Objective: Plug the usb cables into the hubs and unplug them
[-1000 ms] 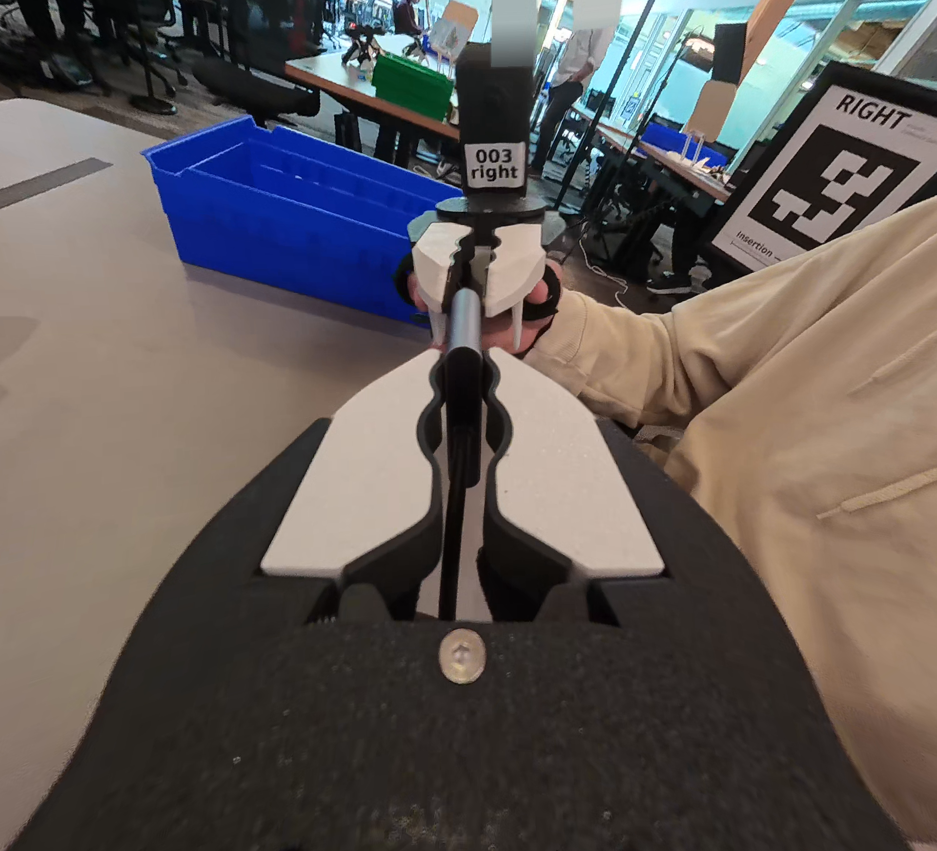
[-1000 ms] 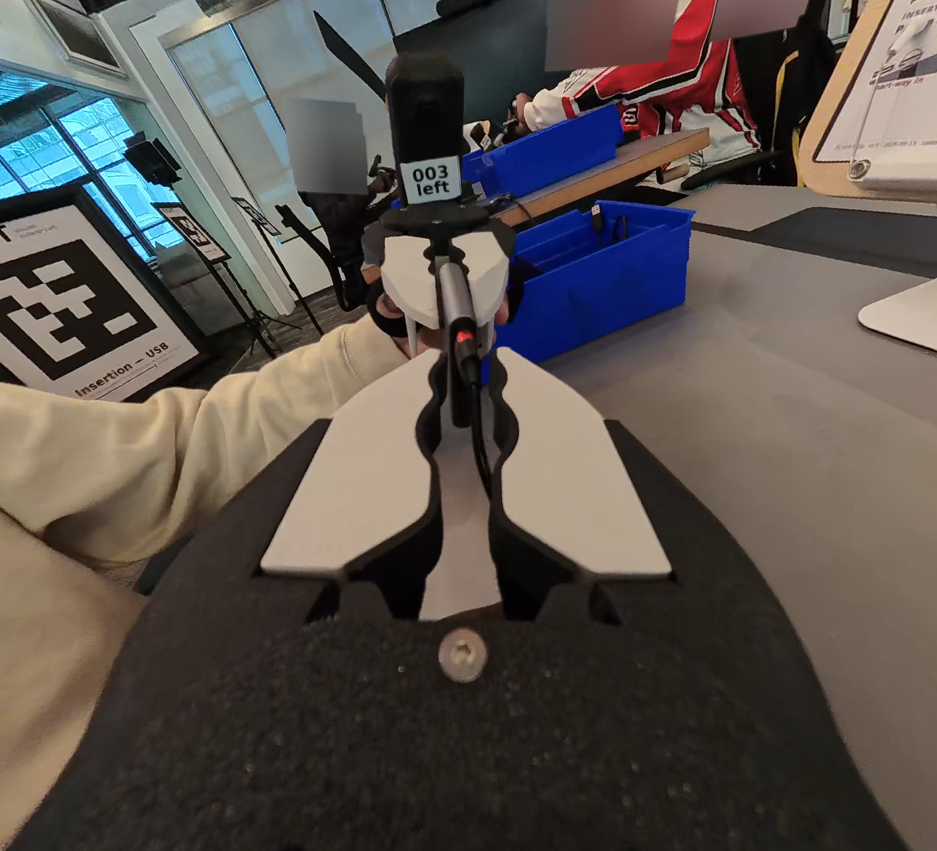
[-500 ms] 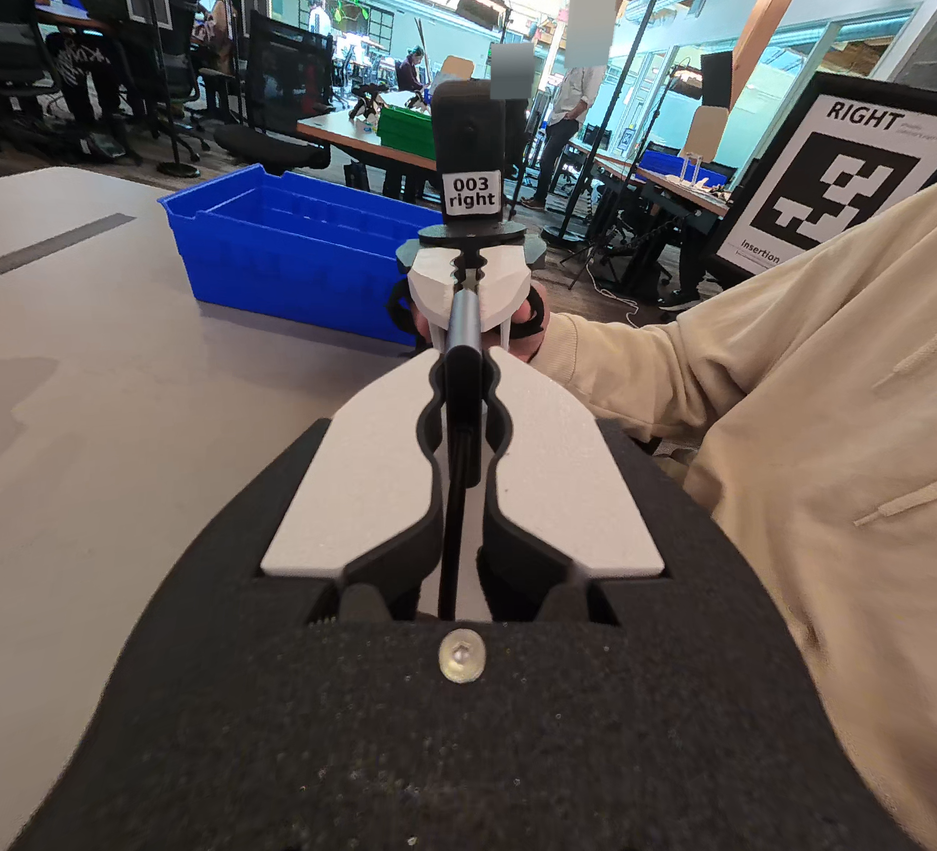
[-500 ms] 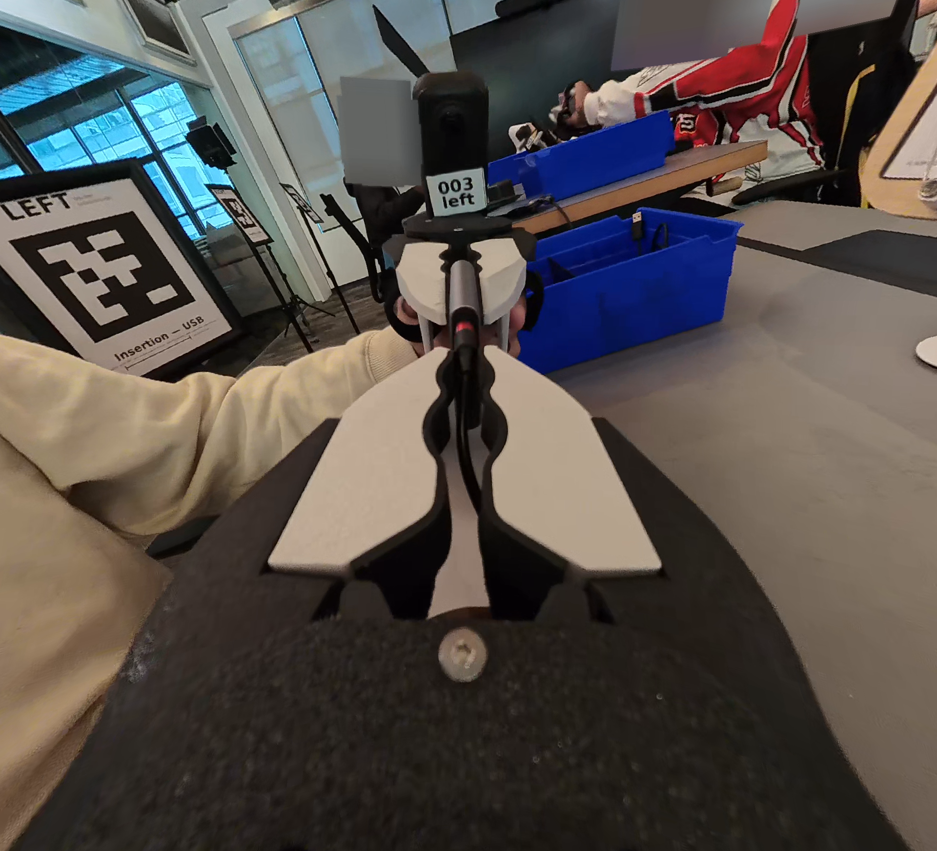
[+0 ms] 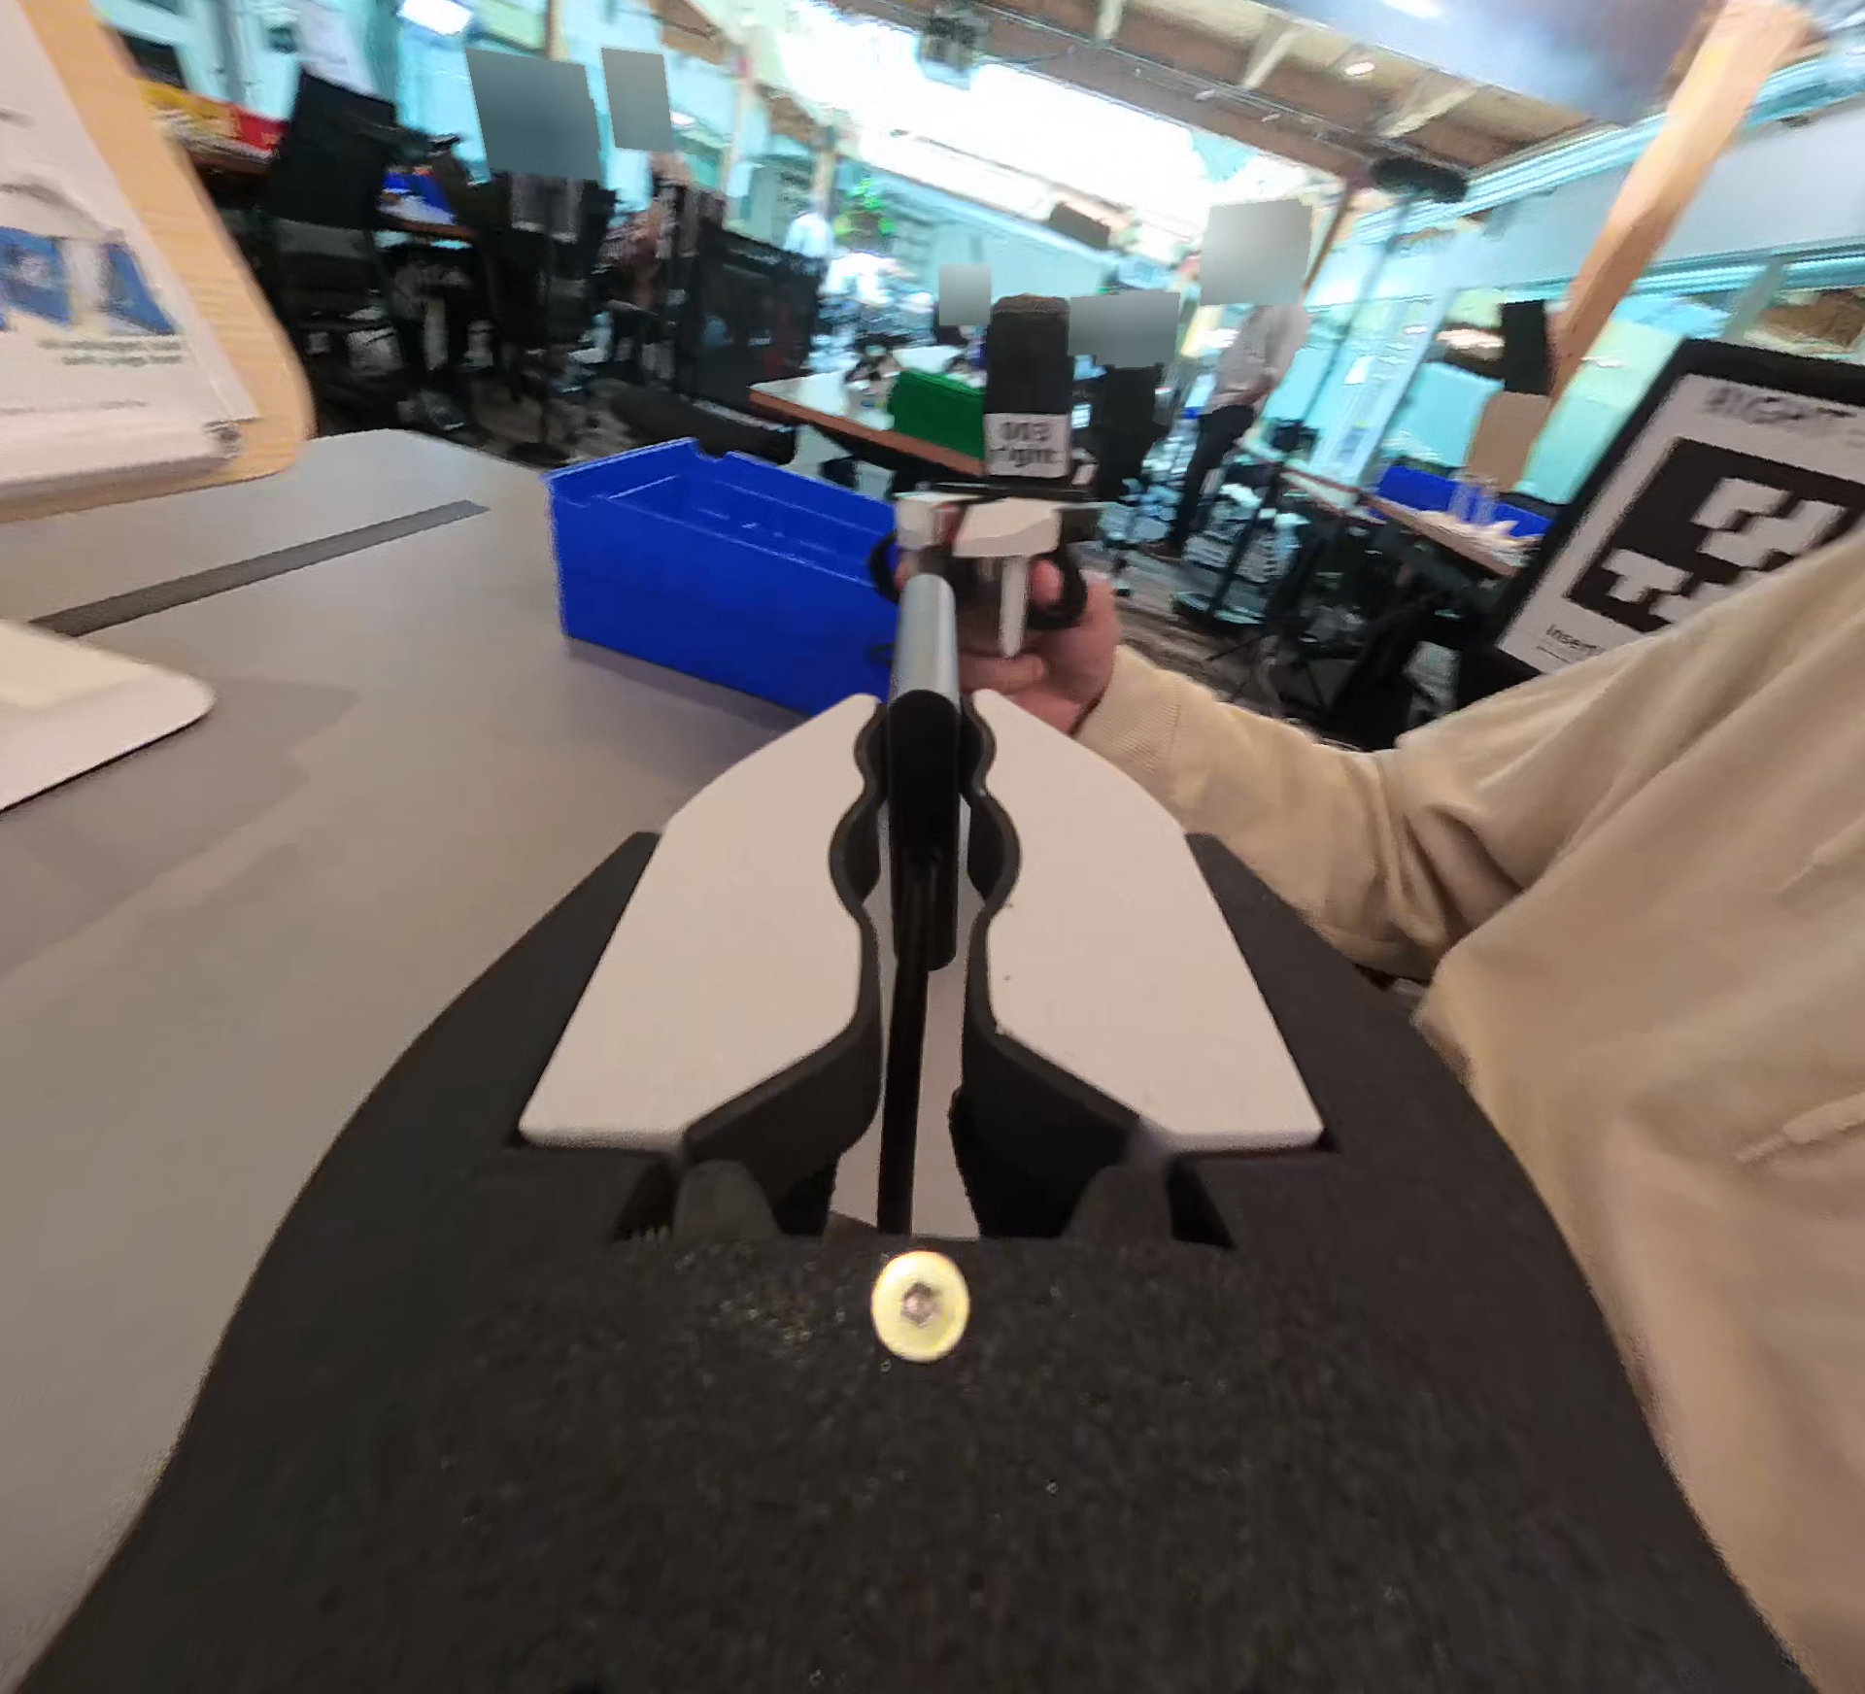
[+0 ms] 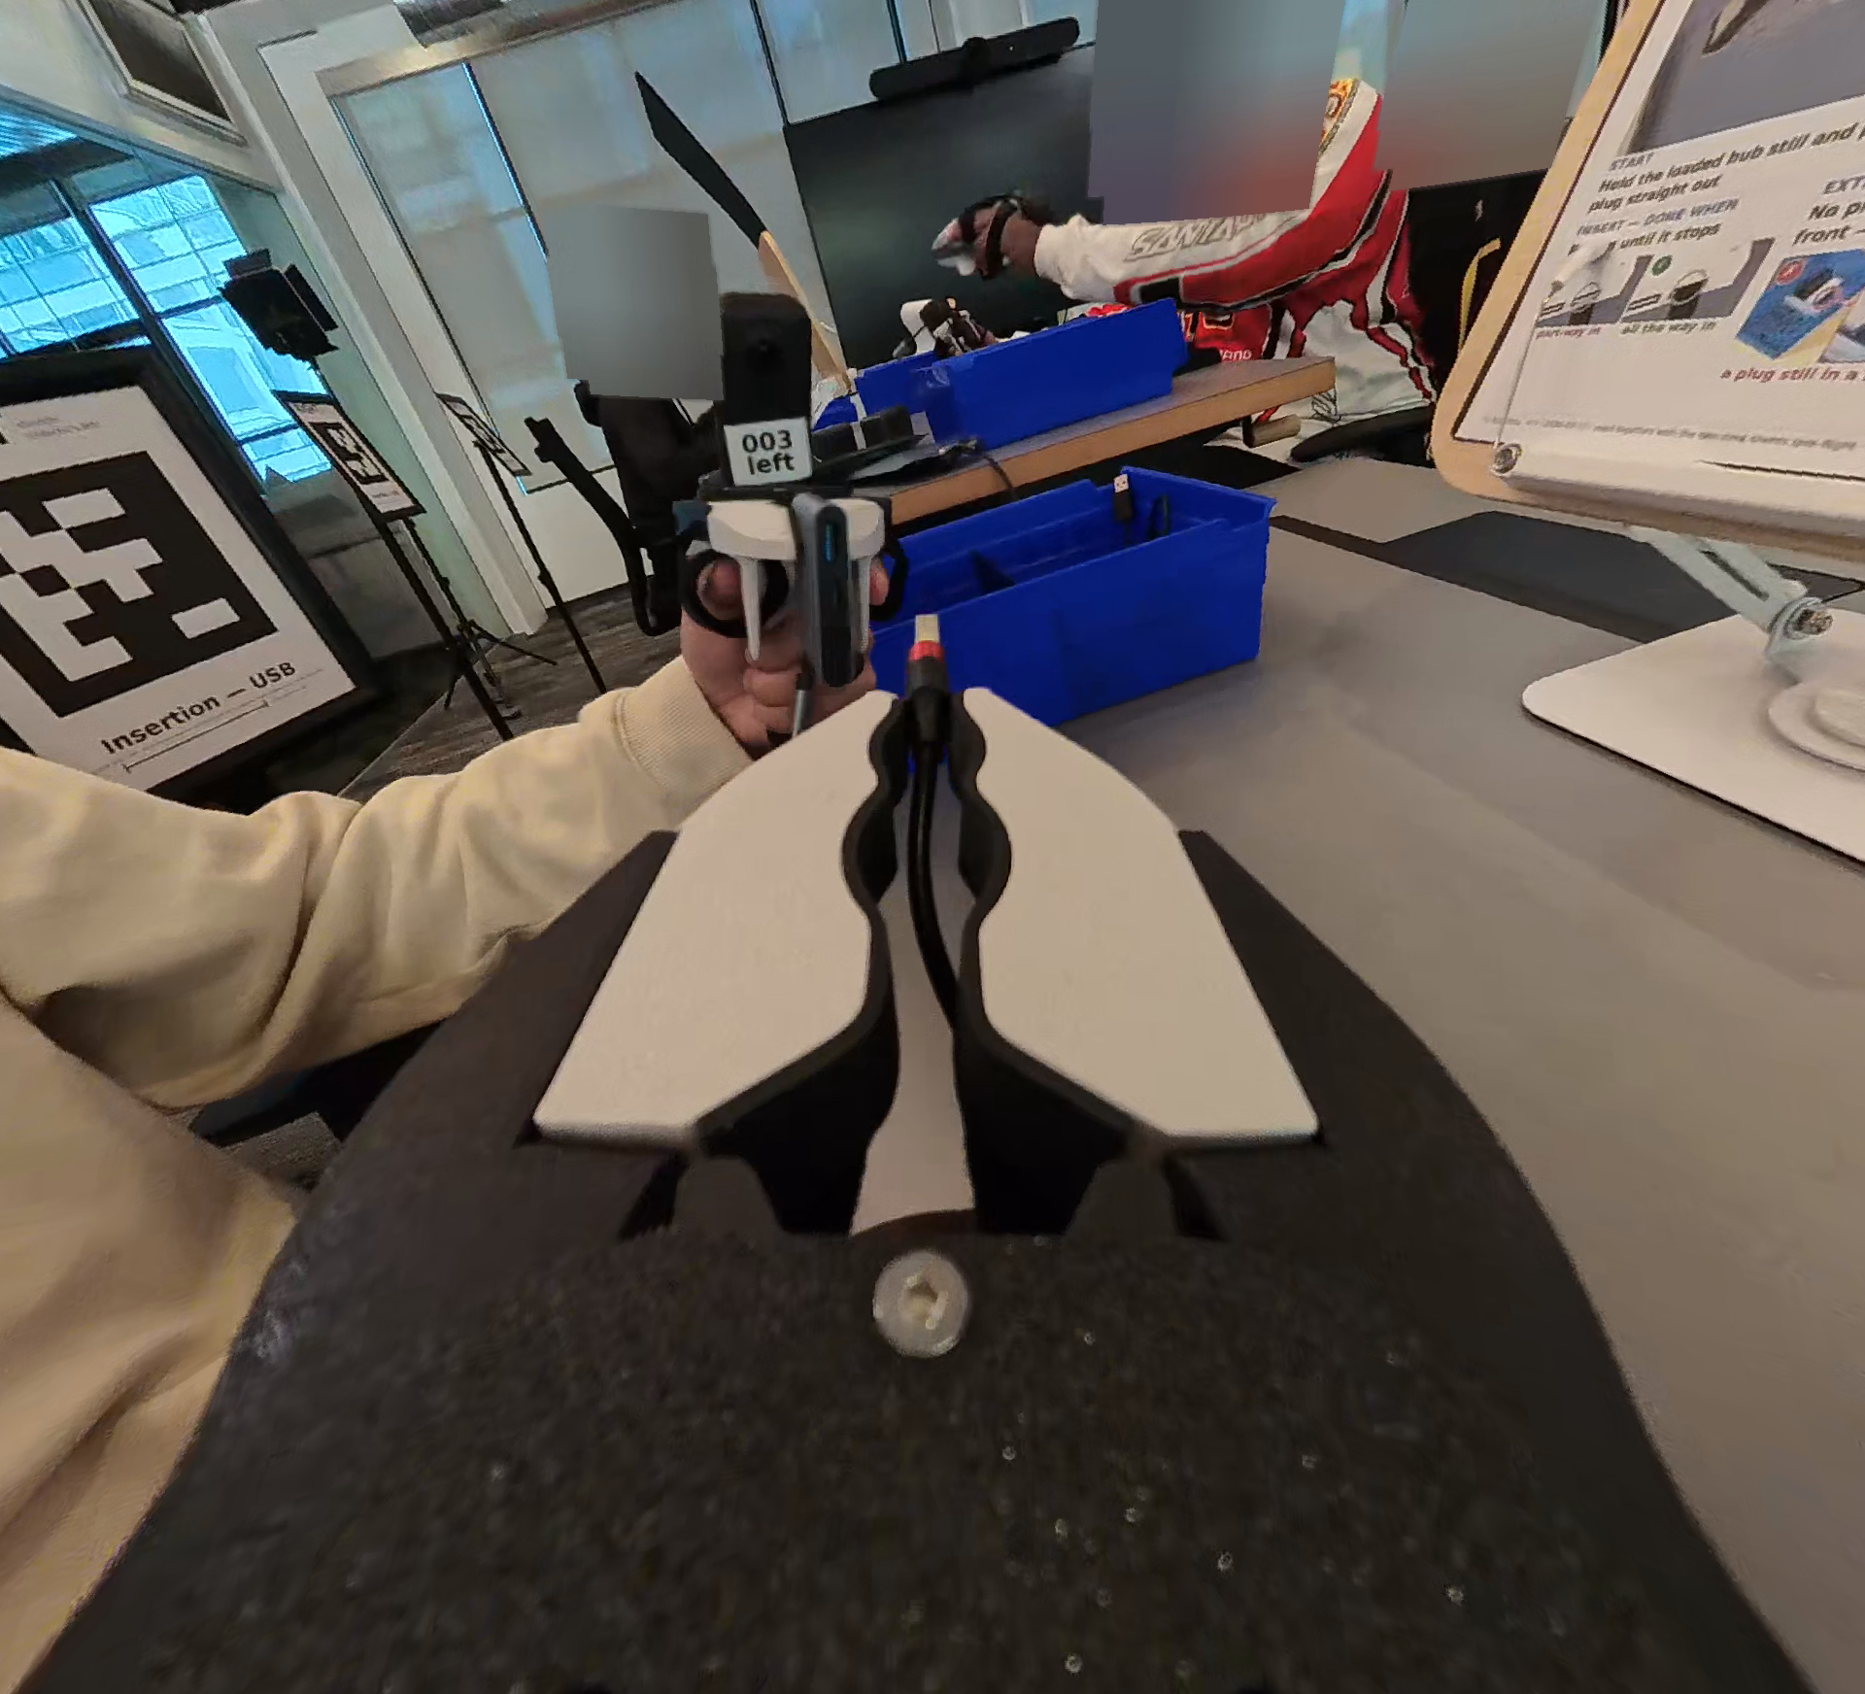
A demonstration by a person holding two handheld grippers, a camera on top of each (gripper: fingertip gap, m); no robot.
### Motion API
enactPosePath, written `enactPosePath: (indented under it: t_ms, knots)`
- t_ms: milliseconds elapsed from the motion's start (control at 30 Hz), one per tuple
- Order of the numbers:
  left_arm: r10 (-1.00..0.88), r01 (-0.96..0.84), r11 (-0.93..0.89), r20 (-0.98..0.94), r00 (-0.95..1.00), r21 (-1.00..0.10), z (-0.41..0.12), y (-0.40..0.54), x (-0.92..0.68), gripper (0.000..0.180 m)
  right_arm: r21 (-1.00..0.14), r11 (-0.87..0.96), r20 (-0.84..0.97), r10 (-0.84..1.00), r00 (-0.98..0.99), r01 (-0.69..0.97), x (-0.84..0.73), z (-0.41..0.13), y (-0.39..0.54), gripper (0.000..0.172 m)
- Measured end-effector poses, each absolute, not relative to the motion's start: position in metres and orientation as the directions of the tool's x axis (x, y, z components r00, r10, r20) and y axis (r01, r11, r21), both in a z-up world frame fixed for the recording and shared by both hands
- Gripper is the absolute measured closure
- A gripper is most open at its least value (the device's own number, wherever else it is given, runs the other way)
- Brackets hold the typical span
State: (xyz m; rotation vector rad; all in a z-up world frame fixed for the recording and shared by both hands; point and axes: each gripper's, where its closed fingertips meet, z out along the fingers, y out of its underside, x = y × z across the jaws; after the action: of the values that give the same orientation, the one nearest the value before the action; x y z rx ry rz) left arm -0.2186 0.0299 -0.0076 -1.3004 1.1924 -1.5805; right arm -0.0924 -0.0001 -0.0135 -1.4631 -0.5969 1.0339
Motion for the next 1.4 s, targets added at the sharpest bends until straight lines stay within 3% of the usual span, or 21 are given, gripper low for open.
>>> enactPosePath:
  t_ms: [100, 167, 233, 333, 533, 667, 800, 867, 967, 1100, 1333, 1400]
  knots:
    - [-0.949, -0.047, -0.265, 0.252, 0.187, -0.963, -0.029, 0.071, -0.214, 0.169, -0.967, -0.218, -0.254, 0.761, 0.597, -0.133, -0.093, -0.032, 0.013, 0.164]
    - [-0.807, -0.07, -0.283, 0.198, 0.556, -0.956, -0.052, 0.106, -0.224, 0.169, -0.962, -0.253, -0.236, 0.581, 0.779, -0.102, -0.082, -0.055, 0.032, 0.164]
    - [-0.621, -0.079, -0.294, 0.127, 0.773, -0.953, -0.071, 0.117, -0.242, 0.169, -0.957, -0.281, -0.173, 0.376, 0.91, -0.066, -0.066, -0.076, 0.042, 0.164]
    - [-0.582, -0.09, -0.234, 0.066, 0.811, -0.968, -0.083, 0.108, -0.241, 0.169, -0.961, -0.275, -0.101, 0.287, 0.953, -0.019, -0.063, -0.082, 0.042, 0.164]
    - [-0.619, -0.041, -0.209, 0.1, 0.779, -0.977, -0.099, 0.095, -0.225, 0.169, -0.962, -0.273, -0.096, 0.283, 0.954, -0.016, -0.06, -0.066, 0.035, 0.164]
    - [-0.635, -0.094, -0.165, 0.033, 0.772, -0.982, -0.1, 0.089, -0.223, 0.169, -0.992, -0.123, 0.019, 0.149, 0.989, 0.037, 0.008, 0.046, 0.01, 0.164]
    - [-0.645, -0.104, -0.159, 0.024, 0.764, -0.982, -0.1, 0.088, -0.222, 0.169, -0.973, -0.228, -0.033, 0.056, 0.998, -0.02, 0.121, 0.106, 0.022, 0.164]
    - [-0.658, -0.096, -0.166, 0.038, 0.752, -0.981, -0.1, 0.086, -0.217, 0.169, -0.949, -0.314, -0.002, -0.041, 0.999, -0.015, 0.178, 0.089, 0.04, 0.164]
    - [-0.664, -0.136, -0.148, -0.003, 0.748, -0.98, -0.102, 0.087, -0.212, 0.169, -0.887, -0.417, -0.168, -0.102, 0.98, -0.196, 0.219, 0.024, 0.06, 0.164]
    - [-0.665, -0.106, -0.173, 0.036, 0.746, -0.979, -0.102, 0.089, -0.215, 0.169, -0.807, -0.556, -0.113, -0.186, 0.976, -0.2, 0.237, -0.076, 0.071, 0.164]
    - [-0.676, -0.093, -0.215, 0.079, 0.733, -0.972, -0.106, 0.092, -0.216, 0.169, -0.709, -0.678, 0.041, -0.317, 0.948, -0.195, 0.27, -0.161, 0.067, 0.164]
    - [-0.681, -0.102, -0.214, 0.073, 0.728, -0.972, -0.107, 0.091, -0.214, 0.168, -0.684, -0.698, 0.026, -0.316, 0.948, -0.214, 0.272, -0.174, 0.064, 0.14]
